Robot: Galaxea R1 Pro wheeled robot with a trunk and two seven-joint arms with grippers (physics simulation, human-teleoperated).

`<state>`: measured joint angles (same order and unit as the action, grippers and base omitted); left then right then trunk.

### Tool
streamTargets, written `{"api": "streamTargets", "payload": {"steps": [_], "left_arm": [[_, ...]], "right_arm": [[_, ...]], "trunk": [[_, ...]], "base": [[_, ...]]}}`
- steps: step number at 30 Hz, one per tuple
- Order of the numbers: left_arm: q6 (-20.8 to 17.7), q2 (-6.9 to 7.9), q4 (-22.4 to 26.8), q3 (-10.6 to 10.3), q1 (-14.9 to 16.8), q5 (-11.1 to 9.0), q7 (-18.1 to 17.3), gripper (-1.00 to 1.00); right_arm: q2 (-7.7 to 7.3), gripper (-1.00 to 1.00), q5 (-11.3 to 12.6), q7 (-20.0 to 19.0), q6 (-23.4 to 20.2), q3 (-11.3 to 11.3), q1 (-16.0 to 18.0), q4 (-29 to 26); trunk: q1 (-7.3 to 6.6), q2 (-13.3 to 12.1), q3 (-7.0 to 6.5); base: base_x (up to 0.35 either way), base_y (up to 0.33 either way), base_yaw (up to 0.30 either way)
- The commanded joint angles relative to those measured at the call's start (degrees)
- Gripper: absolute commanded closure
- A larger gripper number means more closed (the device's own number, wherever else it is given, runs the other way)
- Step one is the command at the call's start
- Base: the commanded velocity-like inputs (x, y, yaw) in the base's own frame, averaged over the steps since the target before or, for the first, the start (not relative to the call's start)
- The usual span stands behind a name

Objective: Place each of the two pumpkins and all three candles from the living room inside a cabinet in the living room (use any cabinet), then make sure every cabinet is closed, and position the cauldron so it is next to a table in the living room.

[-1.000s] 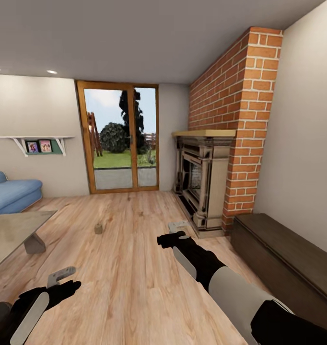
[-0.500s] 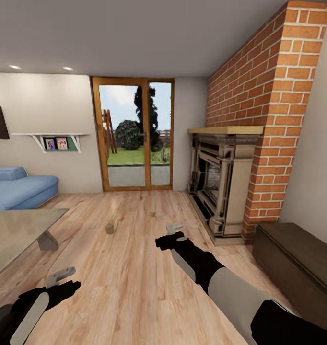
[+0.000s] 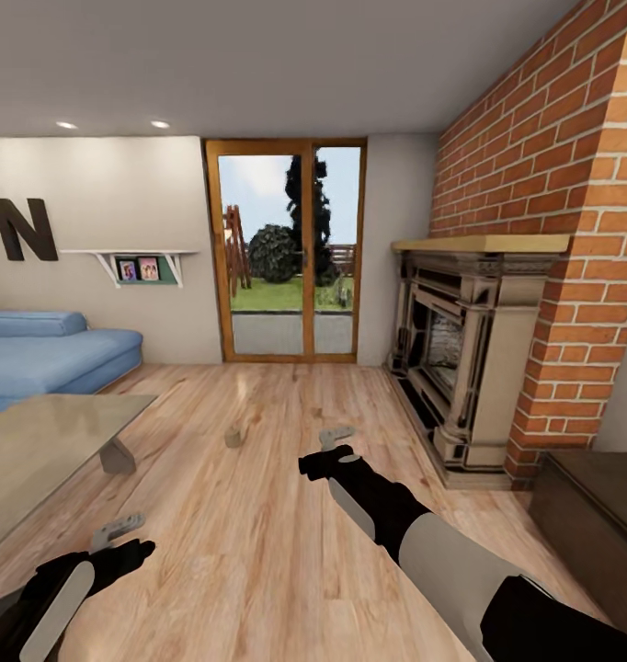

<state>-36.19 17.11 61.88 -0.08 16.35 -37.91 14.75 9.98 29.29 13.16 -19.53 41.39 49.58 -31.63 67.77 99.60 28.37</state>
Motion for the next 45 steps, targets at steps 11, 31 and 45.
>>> {"api": "streamTargets", "payload": {"steps": [11,31,45], "left_arm": [[-0.2,-0.05,0.1,0.0,0.1,-0.5,0.5,-1.00],[-0.2,-0.06,0.1,0.0,0.2,-0.6,0.6,-1.00],[-0.2,-0.06,0.1,-0.1,0.2,-0.6,0.5,-1.00]], "right_arm": [[-0.05,-1.00,0.6,0.5,0.3,0.4,0.1,-0.1],[-0.14,-1.00,0.7,0.3,0.7,0.4,0.1,-0.9],[-0.14,-1.00,0.7,0.2,0.8,0.4,0.1,-0.9]], "trunk": [[0.02,0.0,0.59],[0.02,0.0,0.61],[0.02,0.0,0.61]], "base": [[0.319,0.000,0.110],[0.338,0.000,0.001],[0.338,0.000,0.000]]}}
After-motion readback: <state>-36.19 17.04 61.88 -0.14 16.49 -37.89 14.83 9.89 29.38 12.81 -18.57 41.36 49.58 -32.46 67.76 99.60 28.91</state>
